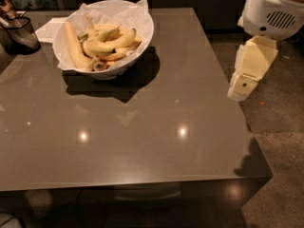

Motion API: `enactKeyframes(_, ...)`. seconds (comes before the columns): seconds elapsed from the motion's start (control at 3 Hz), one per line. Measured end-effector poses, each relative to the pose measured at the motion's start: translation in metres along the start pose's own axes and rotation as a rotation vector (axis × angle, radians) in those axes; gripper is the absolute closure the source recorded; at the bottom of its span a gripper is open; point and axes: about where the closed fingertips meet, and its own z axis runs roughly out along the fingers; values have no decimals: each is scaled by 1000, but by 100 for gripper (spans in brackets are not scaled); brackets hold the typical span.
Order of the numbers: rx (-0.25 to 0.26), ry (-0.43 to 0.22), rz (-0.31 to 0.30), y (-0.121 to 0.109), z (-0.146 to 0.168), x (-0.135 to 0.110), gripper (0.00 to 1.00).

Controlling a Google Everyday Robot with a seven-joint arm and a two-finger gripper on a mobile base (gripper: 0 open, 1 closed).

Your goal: Pick banana from white bowl

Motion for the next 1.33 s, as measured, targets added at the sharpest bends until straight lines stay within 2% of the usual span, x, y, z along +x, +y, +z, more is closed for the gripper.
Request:
enactKeyframes(0.33,-63,-31,43,-4,8,-29,0)
enactKeyframes(0.67,-87,-81,81,-23,14,-85,0)
enactKeyframes(1.0,-86,-82,82,-24,14,-85,0)
enactKeyframes(1.33,-108,-138,70,-22,19,-123,0)
